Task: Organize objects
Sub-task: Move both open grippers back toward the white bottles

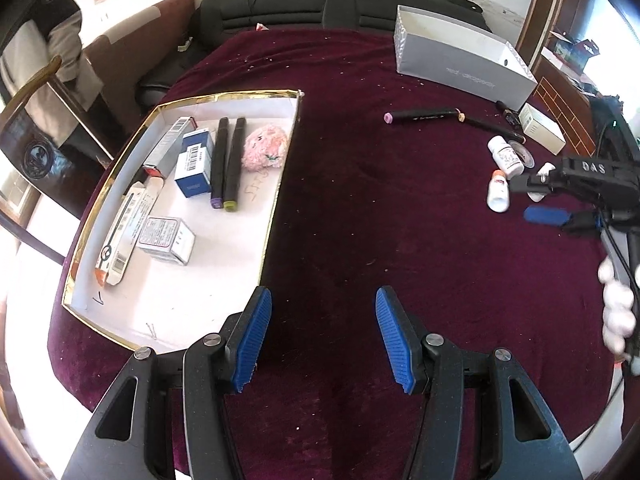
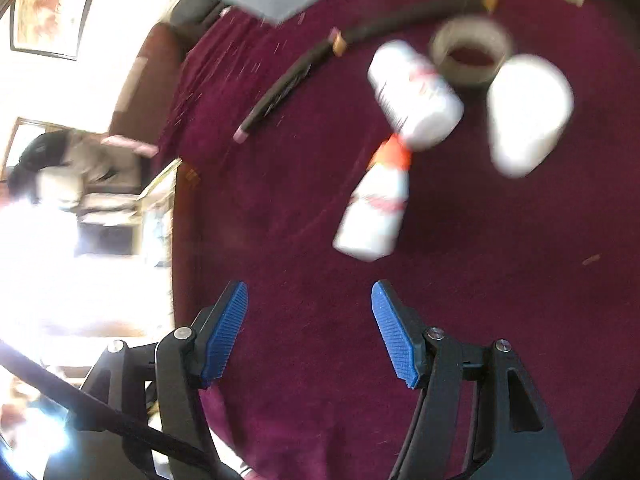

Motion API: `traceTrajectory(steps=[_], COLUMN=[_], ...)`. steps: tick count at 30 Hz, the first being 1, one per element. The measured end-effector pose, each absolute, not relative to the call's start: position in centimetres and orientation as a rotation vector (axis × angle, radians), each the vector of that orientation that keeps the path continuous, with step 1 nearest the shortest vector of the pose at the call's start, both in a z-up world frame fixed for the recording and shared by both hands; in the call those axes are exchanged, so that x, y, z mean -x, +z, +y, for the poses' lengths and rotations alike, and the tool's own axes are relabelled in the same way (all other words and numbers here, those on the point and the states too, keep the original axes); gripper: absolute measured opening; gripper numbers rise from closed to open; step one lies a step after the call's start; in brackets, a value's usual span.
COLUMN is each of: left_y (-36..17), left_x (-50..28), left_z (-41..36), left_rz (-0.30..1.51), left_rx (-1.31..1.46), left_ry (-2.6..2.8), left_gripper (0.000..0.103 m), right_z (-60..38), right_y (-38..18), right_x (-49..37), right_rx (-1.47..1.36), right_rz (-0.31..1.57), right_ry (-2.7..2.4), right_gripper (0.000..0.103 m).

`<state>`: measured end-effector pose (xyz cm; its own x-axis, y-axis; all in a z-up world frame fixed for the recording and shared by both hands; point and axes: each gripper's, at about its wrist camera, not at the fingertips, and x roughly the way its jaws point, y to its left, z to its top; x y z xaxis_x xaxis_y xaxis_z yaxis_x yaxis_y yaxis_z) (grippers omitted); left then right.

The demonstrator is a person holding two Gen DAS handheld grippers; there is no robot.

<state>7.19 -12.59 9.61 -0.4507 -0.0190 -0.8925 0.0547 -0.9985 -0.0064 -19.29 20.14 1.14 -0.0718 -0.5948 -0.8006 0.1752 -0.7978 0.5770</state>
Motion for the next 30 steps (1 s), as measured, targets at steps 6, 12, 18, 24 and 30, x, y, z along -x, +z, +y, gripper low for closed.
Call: traceTrajectory(steps=[6,12,18,24,30], left_y=[9.3,9.5,9.2,8.8,8.5], left_x=[-7.3,-7.7,-7.8,-7.3,-6.9], left_z=[-12.4,-12.5,-13.1,-13.3,-12.9], left_rz=[0.043,0.011,0.018,0.03,0.029], left_rx=[-1.64,-1.618,-1.621,-1.631,-1.647], left_ry=[-2.638,-2.636,-2.624,-2.62,-2.638], left_gripper=[0.049,0.049,0.049,0.049,0.049], right_z=[20.0,17.4,14.4,12.0,13.5], right_y=[1.7,-0.3,-0.5,-1.4,0.7], right_x=[20.8,21.8,20.6,16.9,15.3], right_rx=[-1.734,-1.807,-1.794,-1.826,-1.775], right_rz=[-0.292,-0.254,-0.055,-0.13,-0.155], right_ry=[-2.173,-2.211,-2.186,-1.849,-1.815], right_gripper=[0.065,0.051,0.027,0.027,0.029])
